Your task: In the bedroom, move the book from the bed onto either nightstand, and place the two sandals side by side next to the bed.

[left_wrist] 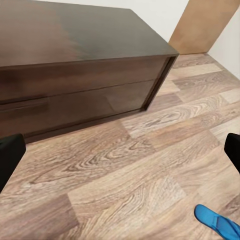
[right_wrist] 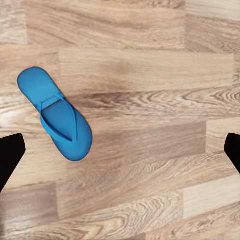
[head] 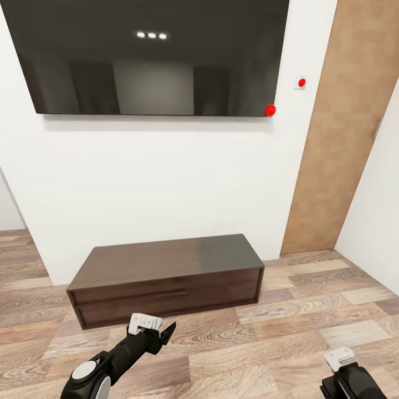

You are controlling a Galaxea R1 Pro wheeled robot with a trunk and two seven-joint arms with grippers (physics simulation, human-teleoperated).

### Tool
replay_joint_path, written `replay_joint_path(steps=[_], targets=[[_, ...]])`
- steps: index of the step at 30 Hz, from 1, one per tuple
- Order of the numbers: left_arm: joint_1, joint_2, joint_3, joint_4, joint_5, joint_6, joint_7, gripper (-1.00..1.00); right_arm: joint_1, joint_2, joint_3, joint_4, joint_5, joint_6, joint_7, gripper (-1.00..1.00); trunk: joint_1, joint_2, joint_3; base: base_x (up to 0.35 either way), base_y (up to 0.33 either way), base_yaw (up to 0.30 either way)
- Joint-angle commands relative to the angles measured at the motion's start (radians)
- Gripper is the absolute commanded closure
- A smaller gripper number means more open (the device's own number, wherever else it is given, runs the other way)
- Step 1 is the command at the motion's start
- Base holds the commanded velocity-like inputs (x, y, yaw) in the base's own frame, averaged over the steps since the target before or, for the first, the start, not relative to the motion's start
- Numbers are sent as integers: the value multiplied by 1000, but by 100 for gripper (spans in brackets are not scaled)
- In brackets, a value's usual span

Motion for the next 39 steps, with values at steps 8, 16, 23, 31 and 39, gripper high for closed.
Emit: replay_joint_path(steps=[8, 16, 23, 31, 39], targets=[[-1, -2, 2, -1, 10, 9, 0, -100, 0, 1, 2, -1, 12, 4, 8, -100, 31, -57, -26, 0, 0, 0], [-1, -2, 2, 0, 10, 8, 1, -100, -1, 1, 2, -1, 13, 1, 8, -100, 61, -113, -51, 0, 0, 0], [-1, -2, 2, 0, 10, 8, 1, -100, -1, 1, 2, 0, 15, -5, 4, -100, 88, -162, -73, 0, 0, 0], [-1, -2, 2, -1, 10, 9, 1, -100, 0, 1, 2, 0, 15, -6, 2, -100, 119, -218, -98, 0, 0, 0], [-1, -2, 2, -1, 10, 8, 1, -100, -1, 1, 2, 0, 15, -6, 2, -100, 122, -220, -129, 0, 0, 0]])
